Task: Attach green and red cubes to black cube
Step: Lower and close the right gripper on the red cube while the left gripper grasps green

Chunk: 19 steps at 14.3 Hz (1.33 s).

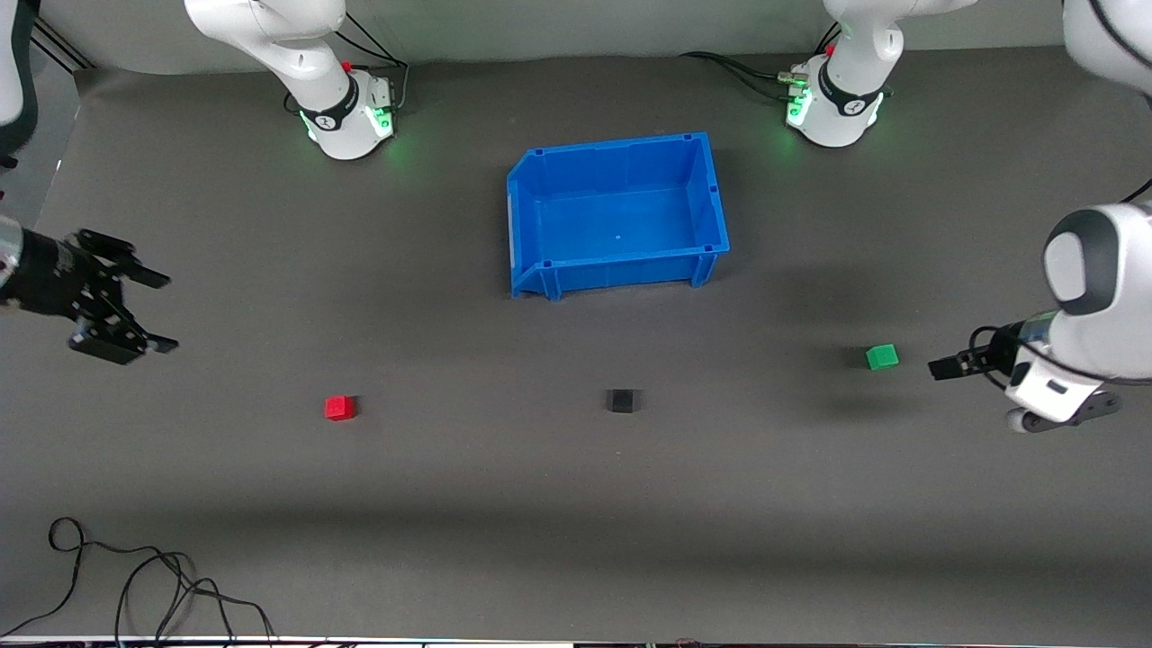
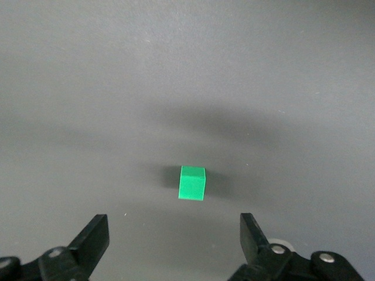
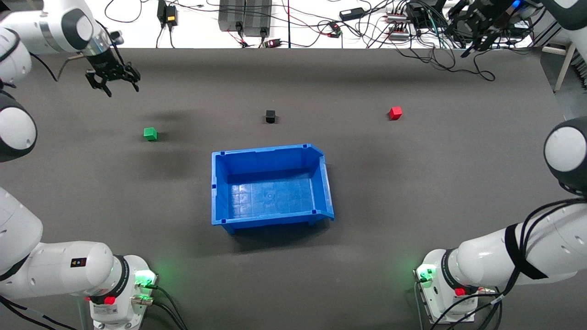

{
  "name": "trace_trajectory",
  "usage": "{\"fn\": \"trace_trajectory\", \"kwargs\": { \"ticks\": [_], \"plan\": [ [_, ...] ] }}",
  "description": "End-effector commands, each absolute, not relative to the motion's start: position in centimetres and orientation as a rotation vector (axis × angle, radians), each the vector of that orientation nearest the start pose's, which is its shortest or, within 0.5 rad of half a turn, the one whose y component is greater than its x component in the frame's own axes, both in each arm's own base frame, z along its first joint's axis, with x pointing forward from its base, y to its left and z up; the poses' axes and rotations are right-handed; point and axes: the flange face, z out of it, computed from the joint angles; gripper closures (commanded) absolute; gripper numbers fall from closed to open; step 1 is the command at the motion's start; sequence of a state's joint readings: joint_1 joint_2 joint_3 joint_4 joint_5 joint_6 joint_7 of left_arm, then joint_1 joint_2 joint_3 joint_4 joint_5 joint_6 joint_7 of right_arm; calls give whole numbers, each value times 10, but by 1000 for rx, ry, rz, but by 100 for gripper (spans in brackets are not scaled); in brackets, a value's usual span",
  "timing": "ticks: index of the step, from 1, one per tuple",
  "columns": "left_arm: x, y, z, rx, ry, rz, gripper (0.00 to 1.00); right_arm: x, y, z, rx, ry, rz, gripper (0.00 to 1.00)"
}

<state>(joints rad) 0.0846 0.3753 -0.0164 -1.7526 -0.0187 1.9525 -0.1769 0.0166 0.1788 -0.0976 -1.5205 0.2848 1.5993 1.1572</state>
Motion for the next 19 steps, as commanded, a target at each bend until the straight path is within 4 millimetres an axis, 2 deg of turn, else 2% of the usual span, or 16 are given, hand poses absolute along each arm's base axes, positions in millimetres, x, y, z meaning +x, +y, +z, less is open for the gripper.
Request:
{"fn": "trace_trajectory", "kwargs": {
  "ticks": [1, 3, 4, 8, 11, 12, 15, 17, 19],
  "plan": [
    [616, 34, 302, -3114, -411, 238, 2, 634, -23, 492, -2259, 1816, 477, 0],
    [601, 33, 271, -3113, -418, 248, 7, 652, -22, 442, -2224, 1844, 497, 0],
    [594, 35, 259, -3108, -420, 293, 15, 658, -23, 413, -2182, 1863, 518, 0],
    [587, 28, 203, -3095, -410, 391, 15, 663, -24, 316, -2067, 1911, 505, 0],
    [585, 29, 187, -3091, -410, 413, 23, 658, -27, 247, -2055, 1862, 555, 0],
    [587, 28, 188, -3093, -408, 406, 26, 657, -29, 229, -2057, 1859, 558, 0],
    [592, 27, 190, -3099, -382, 391, 34, 654, -31, 192, -2060, 1852, 558, 0],
    [597, 26, 195, -3103, -378, 368, 35, 652, -32, 178, -2045, 1843, 581, 0],
    [600, 21, 179, -3105, -367, 356, 35, 652, -33, 173, -2035, 1854, 570, 2]
  ]
}}
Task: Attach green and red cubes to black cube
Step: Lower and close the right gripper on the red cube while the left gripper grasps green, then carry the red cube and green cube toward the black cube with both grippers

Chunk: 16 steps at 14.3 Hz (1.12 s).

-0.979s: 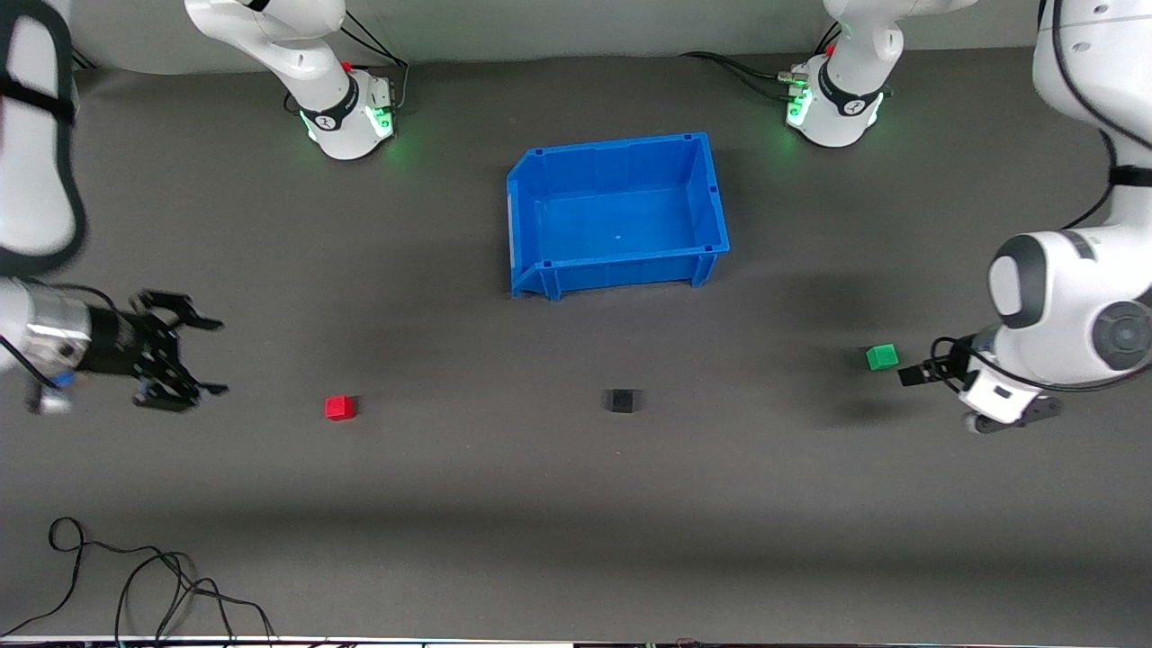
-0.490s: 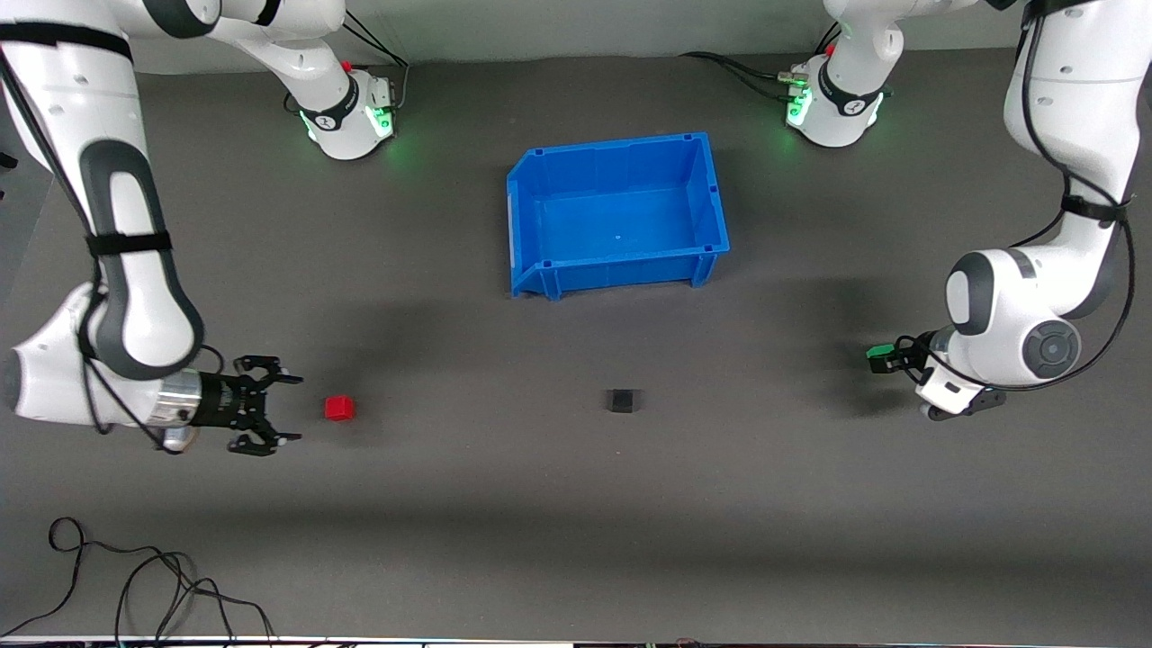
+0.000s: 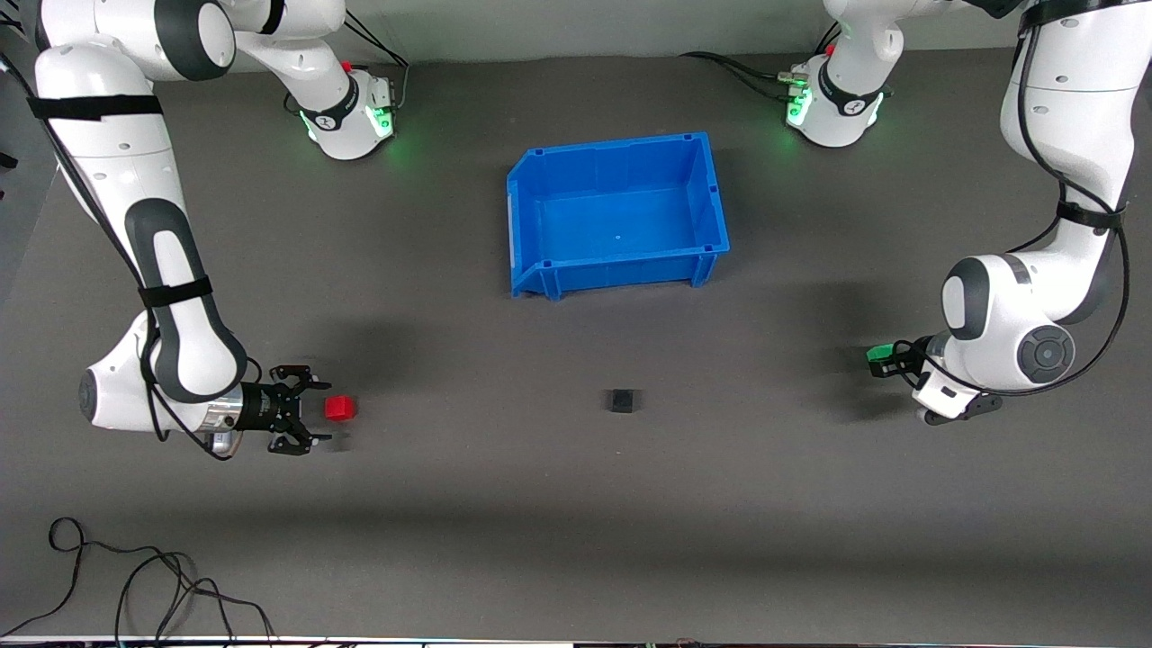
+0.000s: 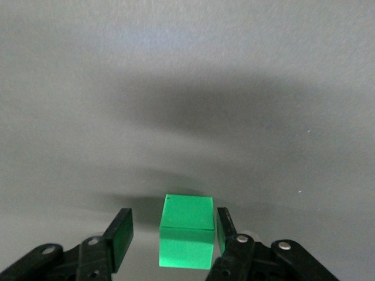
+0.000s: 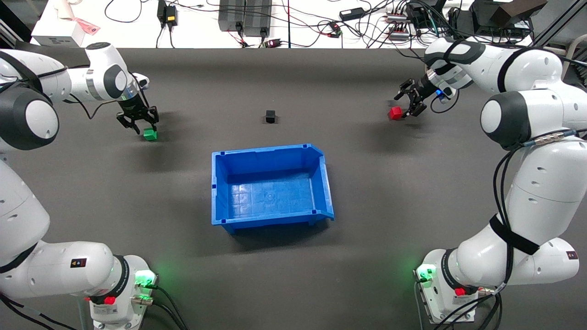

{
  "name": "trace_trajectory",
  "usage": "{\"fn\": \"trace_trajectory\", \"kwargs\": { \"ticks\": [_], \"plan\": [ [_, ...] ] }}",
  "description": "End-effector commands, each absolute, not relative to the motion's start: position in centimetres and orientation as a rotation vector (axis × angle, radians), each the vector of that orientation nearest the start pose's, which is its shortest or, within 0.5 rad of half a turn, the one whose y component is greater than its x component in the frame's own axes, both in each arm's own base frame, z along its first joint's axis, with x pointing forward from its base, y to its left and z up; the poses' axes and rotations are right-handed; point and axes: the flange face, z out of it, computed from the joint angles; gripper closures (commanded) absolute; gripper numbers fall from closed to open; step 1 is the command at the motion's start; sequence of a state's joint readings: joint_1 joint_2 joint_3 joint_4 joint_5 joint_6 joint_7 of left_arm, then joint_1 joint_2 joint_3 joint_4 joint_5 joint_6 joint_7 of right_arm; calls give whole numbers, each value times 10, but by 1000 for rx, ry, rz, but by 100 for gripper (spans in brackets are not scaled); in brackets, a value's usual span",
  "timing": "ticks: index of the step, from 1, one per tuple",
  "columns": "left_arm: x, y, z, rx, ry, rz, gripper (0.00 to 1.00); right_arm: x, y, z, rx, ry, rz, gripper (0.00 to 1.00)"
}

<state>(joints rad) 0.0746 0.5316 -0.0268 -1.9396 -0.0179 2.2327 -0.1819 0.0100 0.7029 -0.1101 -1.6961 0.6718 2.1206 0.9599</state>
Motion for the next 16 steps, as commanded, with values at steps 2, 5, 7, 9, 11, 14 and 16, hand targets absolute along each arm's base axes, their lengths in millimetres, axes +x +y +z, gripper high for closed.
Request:
{"fn": "trace_trajectory", "kwargs": {
  "ticks": [2, 5, 7, 9, 11, 14, 16],
  "plan": [
    [600, 21, 177, -3105, -368, 353, 40, 651, -32, 169, -2033, 1856, 578, 18],
    [599, 23, 176, -3103, -366, 358, 56, 650, -32, 169, -2033, 1854, 587, 54],
    [599, 24, 177, -3102, -368, 362, 73, 650, -32, 172, -2035, 1847, 585, 62],
    [599, 26, 180, -3100, -375, 374, 91, 650, -33, 173, -2032, 1848, 586, 68],
    [607, 26, 192, -3104, -419, 340, 95, 654, -33, 187, -2024, 1848, 565, 69],
    [627, 12, 223, -3052, -612, 378, 98, 659, -23, 213, -2015, 1830, 579, 69],
    [647, 3, 259, -3007, -771, 396, 95, 668, -7, 238, -1995, 1843, 556, 72]
  ]
}}
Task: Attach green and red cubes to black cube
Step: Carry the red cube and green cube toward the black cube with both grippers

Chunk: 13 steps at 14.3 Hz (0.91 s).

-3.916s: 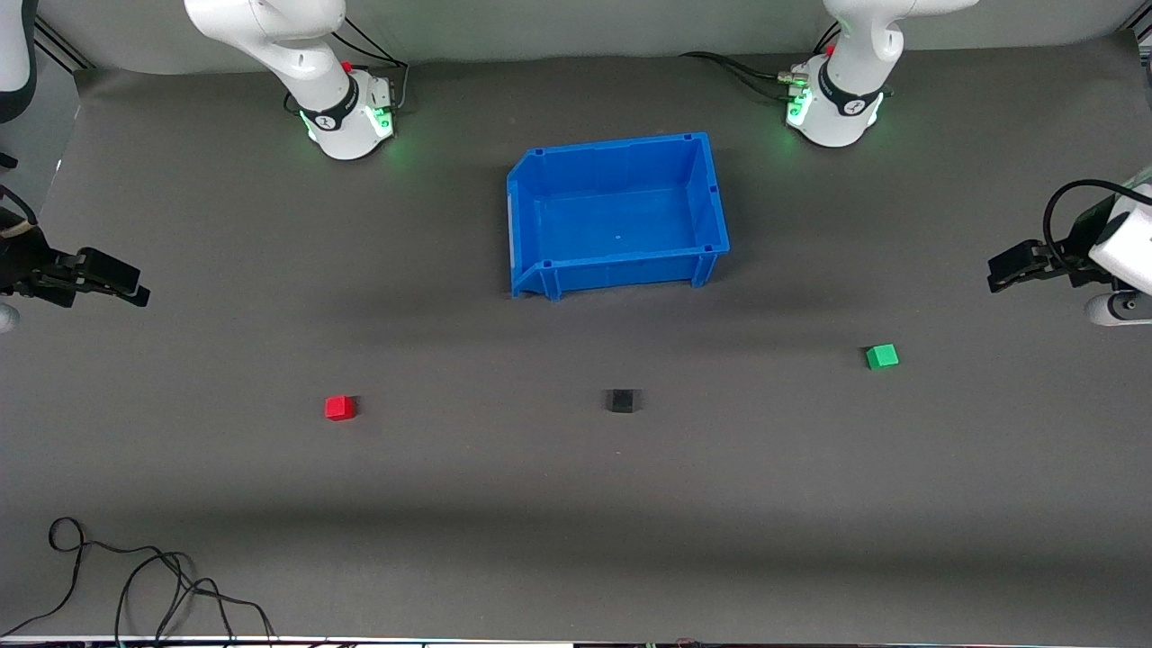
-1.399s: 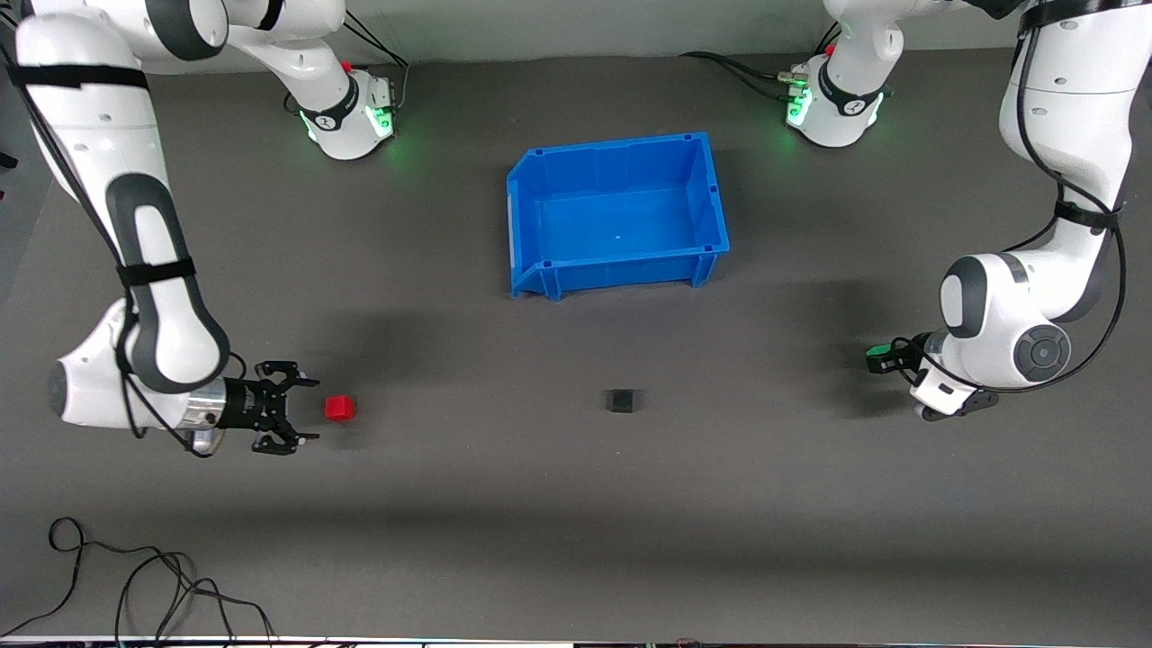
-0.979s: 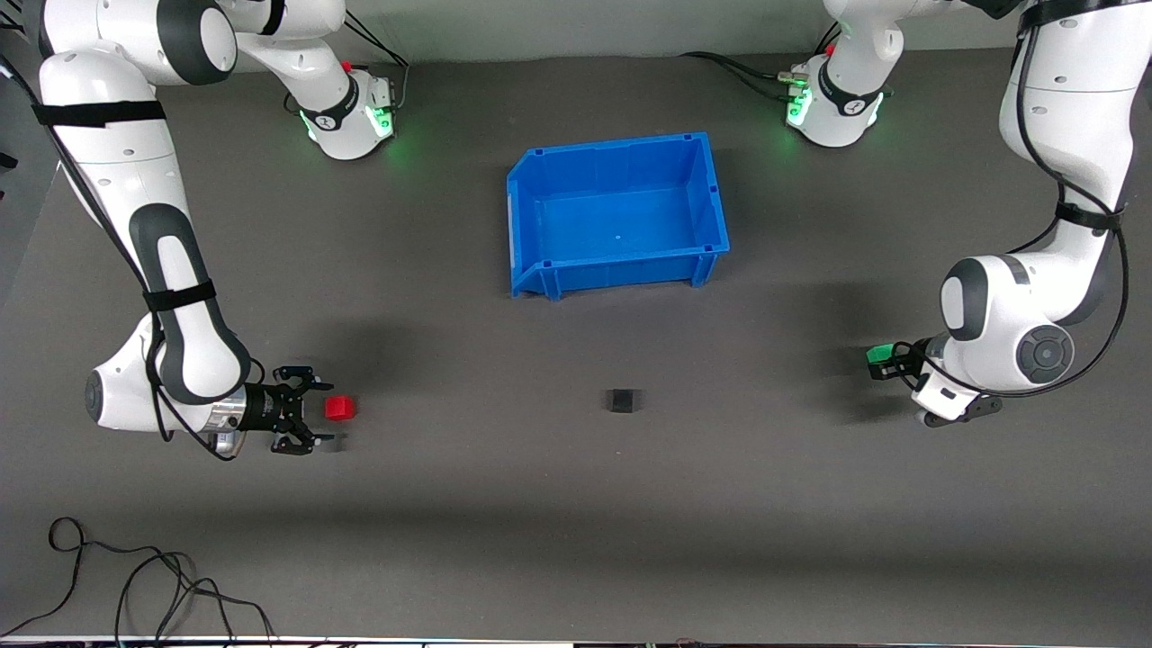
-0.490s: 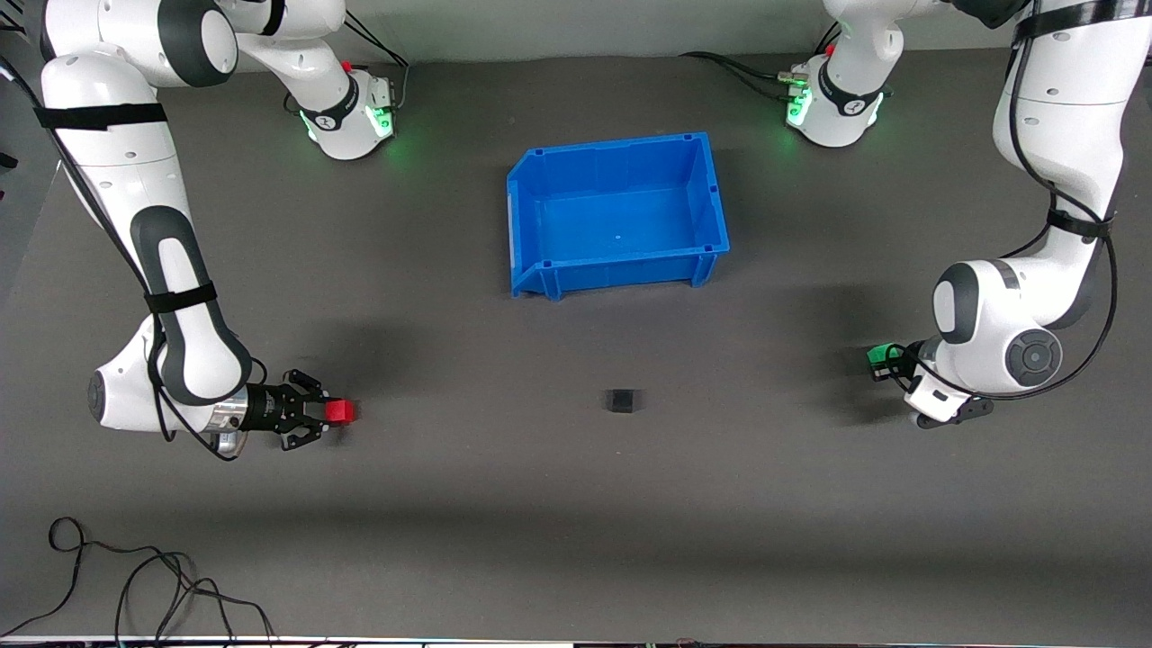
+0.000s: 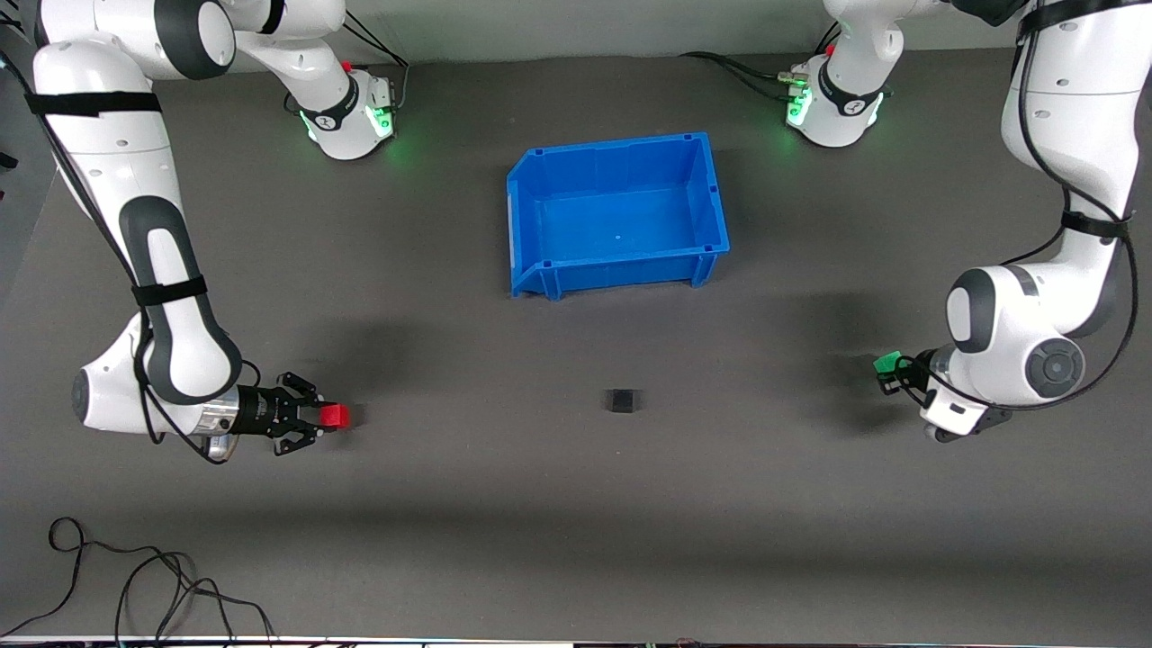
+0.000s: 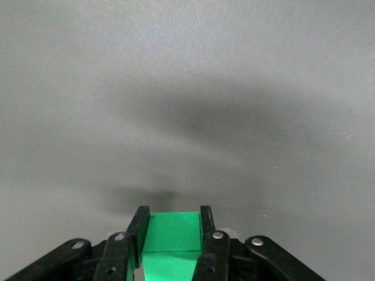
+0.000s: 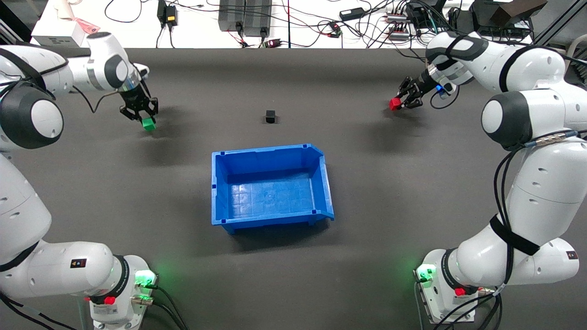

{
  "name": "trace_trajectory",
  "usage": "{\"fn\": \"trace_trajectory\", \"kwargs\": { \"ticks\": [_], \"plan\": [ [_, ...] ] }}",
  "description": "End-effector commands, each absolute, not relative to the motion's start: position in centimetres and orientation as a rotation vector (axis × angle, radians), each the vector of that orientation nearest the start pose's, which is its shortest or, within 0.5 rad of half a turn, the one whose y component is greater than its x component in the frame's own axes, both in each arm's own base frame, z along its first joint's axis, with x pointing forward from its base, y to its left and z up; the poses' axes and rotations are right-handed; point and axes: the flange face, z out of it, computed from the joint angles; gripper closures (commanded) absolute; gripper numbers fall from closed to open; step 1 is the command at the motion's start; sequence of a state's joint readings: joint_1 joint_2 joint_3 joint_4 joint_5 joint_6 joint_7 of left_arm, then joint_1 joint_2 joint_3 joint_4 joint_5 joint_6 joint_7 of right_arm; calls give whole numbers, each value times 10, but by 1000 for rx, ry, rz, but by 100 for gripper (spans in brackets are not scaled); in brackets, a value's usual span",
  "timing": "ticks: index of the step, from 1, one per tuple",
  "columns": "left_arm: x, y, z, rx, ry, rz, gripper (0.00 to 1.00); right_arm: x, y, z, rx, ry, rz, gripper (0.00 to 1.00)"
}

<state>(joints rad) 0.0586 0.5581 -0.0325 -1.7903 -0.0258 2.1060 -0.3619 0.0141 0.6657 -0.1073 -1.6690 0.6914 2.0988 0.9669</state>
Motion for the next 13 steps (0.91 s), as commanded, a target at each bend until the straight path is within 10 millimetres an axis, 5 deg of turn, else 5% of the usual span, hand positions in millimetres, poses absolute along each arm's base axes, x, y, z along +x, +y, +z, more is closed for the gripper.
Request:
{"fn": "trace_trajectory", "kwargs": {
  "ticks": [1, 3, 5, 7, 10, 13],
  "plan": [
    [656, -5, 274, -3000, -837, 402, 95, 673, 22, 248, -2009, 1836, 556, 73],
    [665, -28, 288, -2999, -1067, 434, 96, 678, 74, 258, -1990, 1866, 570, 73],
    [668, -37, 282, -2937, -1294, 484, 96, 686, 129, 269, -1957, 1905, 548, 73],
    [668, -69, 271, -2866, -1445, 549, 97, 687, 196, 270, -1941, 1921, 484, 73],
    [675, -153, 245, -2644, -1727, 517, 100, 681, 263, 251, -1982, 1874, 498, 73],
    [683, -206, 227, -2487, -2060, 373, 100, 667, 323, 229, -1883, 1910, 517, 73]
  ]
}}
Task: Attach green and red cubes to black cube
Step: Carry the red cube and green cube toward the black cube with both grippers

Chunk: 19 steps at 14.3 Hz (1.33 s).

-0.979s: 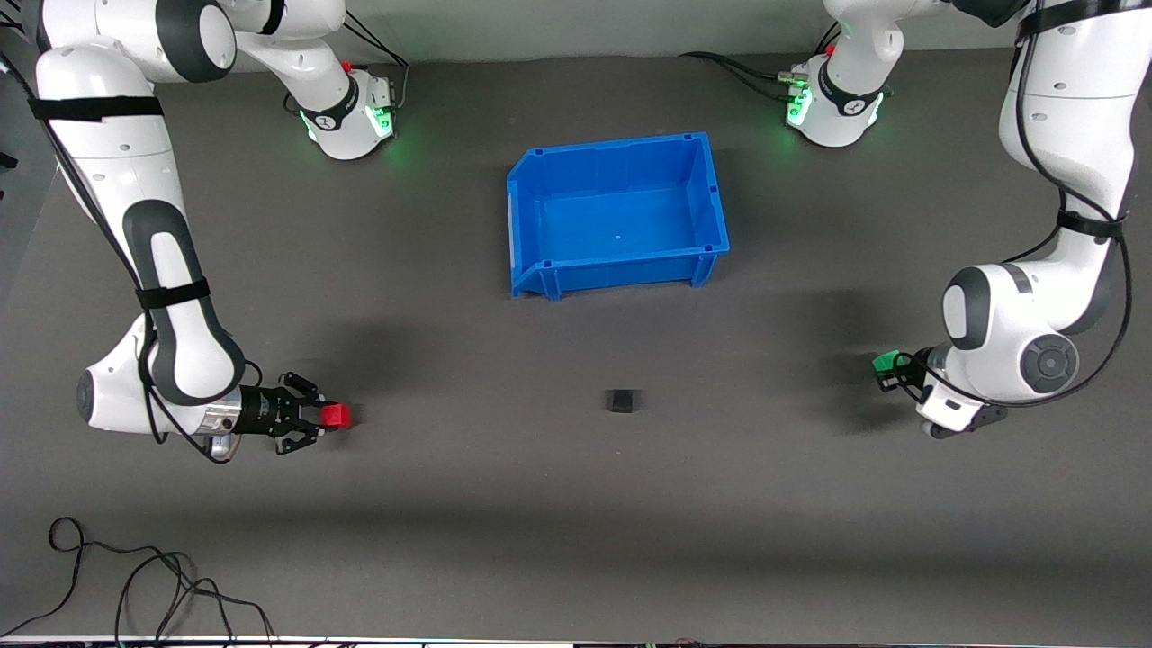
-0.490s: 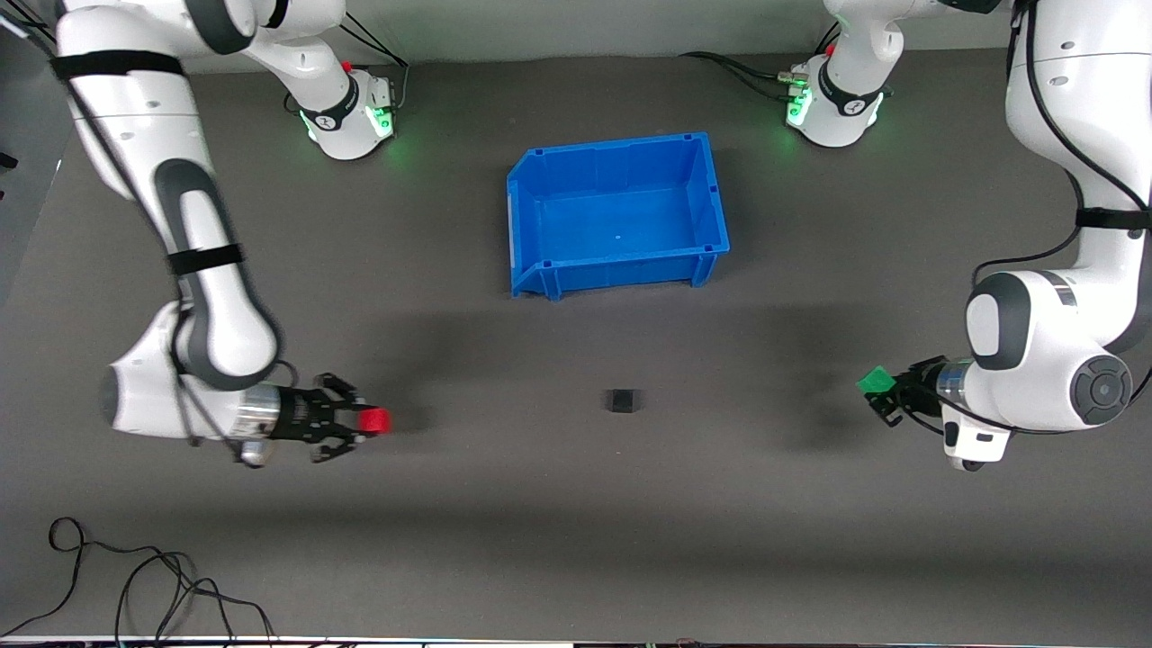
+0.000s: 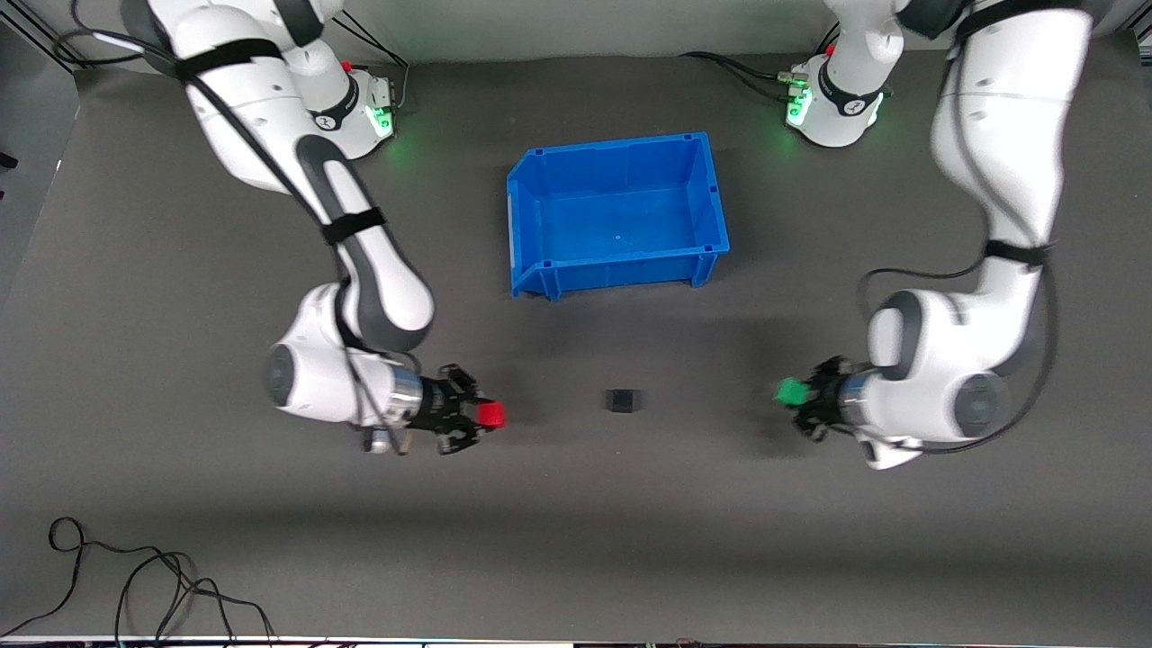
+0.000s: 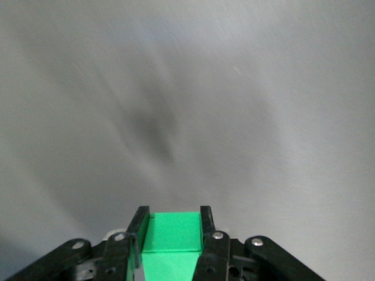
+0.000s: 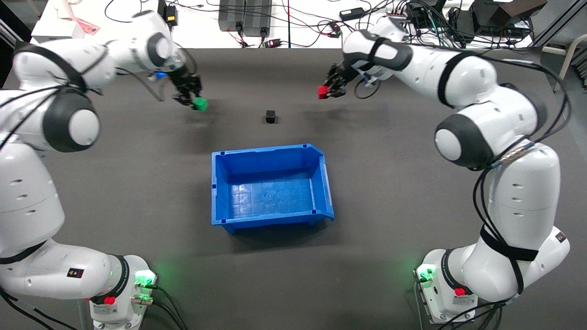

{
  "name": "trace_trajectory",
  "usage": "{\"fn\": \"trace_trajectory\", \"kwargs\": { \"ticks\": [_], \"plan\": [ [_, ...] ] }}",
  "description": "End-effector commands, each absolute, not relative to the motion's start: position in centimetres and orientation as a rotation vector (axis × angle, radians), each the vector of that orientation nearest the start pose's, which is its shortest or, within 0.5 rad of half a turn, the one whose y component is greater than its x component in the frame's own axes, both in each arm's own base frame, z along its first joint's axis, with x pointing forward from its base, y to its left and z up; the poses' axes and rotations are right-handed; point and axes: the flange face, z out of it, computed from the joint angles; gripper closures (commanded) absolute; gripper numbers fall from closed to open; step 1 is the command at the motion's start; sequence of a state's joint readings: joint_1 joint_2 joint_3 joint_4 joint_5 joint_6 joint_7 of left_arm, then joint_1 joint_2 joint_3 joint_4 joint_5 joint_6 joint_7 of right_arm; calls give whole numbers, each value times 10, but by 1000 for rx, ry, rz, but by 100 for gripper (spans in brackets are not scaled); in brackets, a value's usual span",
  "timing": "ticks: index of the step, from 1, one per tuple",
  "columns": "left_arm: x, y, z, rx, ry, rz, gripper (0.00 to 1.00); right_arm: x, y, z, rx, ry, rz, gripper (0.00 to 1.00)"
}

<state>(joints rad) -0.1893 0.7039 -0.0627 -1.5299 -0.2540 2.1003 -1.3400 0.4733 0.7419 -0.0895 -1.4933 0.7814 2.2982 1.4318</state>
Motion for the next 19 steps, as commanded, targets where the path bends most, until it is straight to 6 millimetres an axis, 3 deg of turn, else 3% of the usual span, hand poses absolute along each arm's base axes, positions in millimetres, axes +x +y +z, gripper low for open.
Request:
{"fn": "trace_trajectory", "kwargs": {
  "ticks": [1, 5, 7, 9, 17, 19],
  "plan": [
    [685, -219, 225, -2441, -2161, 329, 100, 664, 337, 220, -1874, 1917, 506, 73],
    [671, -271, 214, -2216, -2401, 302, 100, 651, 386, 193, -1775, 2009, 462, 73],
    [665, -283, 213, -2166, -2429, 301, 100, 647, 400, 184, -1746, 2024, 441, 73],
    [650, -307, 201, -2132, -2421, 307, 100, 641, 413, 177, -1739, 2026, 435, 72],
    [626, -367, 195, -2246, -2421, 237, 100, 616, 451, 168, -1718, 2028, 406, 72],
    [624, -369, 184, -2255, -2422, 225, 100, 613, 455, 167, -1723, 2025, 408, 72]
  ]
}}
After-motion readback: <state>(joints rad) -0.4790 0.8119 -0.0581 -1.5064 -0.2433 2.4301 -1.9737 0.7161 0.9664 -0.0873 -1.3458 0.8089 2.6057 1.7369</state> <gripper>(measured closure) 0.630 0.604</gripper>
